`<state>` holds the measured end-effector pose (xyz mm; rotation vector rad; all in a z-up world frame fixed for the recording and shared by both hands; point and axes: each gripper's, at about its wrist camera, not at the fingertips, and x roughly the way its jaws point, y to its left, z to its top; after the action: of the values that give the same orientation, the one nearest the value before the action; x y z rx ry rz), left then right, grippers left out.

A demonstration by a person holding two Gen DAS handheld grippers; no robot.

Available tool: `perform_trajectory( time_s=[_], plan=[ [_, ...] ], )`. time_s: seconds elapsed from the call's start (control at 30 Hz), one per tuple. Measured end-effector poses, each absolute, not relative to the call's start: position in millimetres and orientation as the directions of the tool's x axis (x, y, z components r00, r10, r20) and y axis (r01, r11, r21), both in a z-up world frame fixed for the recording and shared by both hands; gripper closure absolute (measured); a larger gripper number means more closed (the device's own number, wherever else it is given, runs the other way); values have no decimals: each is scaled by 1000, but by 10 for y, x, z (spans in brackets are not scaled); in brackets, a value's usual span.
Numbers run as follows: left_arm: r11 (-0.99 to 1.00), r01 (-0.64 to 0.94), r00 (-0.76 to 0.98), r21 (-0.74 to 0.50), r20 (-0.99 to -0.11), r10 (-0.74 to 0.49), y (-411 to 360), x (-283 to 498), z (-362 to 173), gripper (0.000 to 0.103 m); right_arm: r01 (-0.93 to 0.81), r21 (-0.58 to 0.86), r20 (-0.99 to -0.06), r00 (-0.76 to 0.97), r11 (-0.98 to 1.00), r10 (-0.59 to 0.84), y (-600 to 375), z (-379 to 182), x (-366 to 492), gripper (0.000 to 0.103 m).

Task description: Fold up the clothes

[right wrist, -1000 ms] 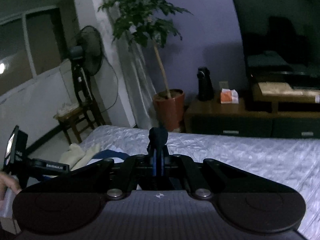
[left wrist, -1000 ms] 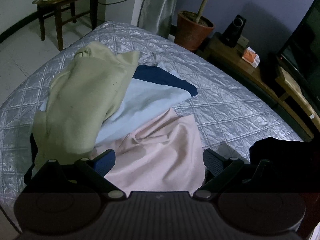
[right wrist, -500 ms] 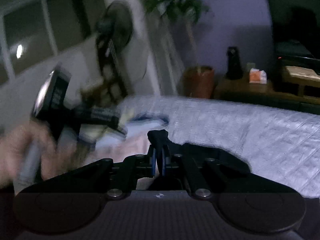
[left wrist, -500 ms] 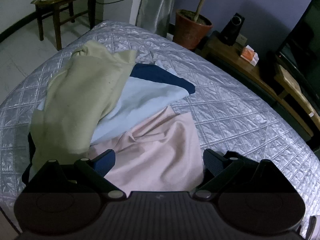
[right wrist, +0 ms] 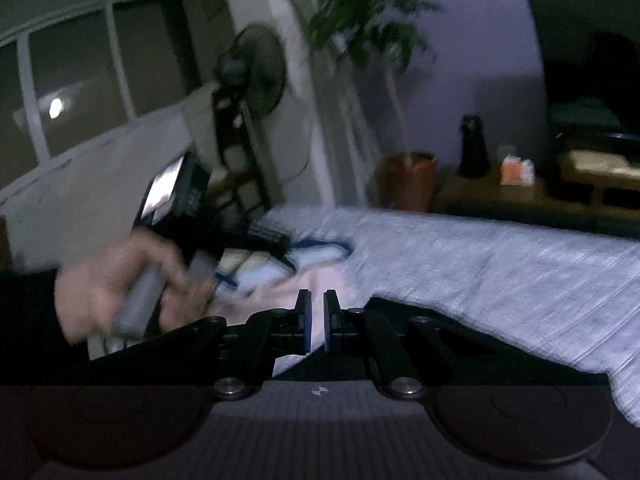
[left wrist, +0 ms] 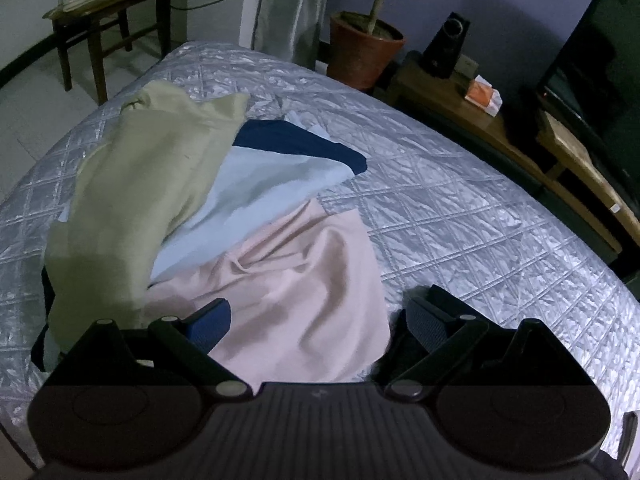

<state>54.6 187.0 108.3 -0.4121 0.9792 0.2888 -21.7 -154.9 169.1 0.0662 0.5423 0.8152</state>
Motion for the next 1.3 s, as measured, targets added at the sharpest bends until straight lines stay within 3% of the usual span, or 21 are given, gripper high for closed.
perform_trajectory(
  time_s=[0.13,0.2,0.27,0.33,0.63,0.7,0.73,0.77,0.8,1.07,1.17,1.3],
  plan=[
    [885,-418,529,-205,-847,54,1826,558,1091,10,-689,94,-501,591,719,632,-1442,1704,-225,72],
    [888,-416,531,-196,-845,62,1810,561,1101,10,-735,49,-564,538,676,626,-1202,1499,-286,68],
    [891,-413,534,-187,-843,70,1794,562,1110,10,-784,-36,-633,498,620,593,-926,1210,-384,54],
    [892,-413,532,-186,-844,70,1800,566,1107,10,-821,-134,-701,474,554,533,-676,872,-466,53],
    [875,-441,532,-199,-843,77,1916,568,1120,10,-869,-257,-762,451,423,464,-136,276,-487,53],
    [876,-439,533,-199,-843,76,1921,566,1122,10,-874,-237,-771,436,425,465,-88,228,-449,55],
    [876,-439,534,-199,-842,76,1924,565,1123,10,-874,-212,-773,424,437,473,-86,227,-423,67],
    [875,-440,534,-201,-842,75,1930,563,1125,10,-872,-178,-769,413,457,488,-114,244,-397,92],
    [874,-441,535,-203,-841,74,1937,561,1127,10,-864,-143,-760,408,483,505,-152,273,-362,102],
    [867,-452,536,-210,-841,75,1975,551,1129,10,-745,125,-607,465,655,645,-689,910,-86,101],
    [864,-455,536,-214,-841,74,1986,551,1126,10,-747,143,-532,496,650,687,-816,1235,-184,101],
    [867,-452,534,-211,-842,74,1966,556,1122,9,-769,134,-523,480,625,704,-760,1322,-478,100]
  ],
)
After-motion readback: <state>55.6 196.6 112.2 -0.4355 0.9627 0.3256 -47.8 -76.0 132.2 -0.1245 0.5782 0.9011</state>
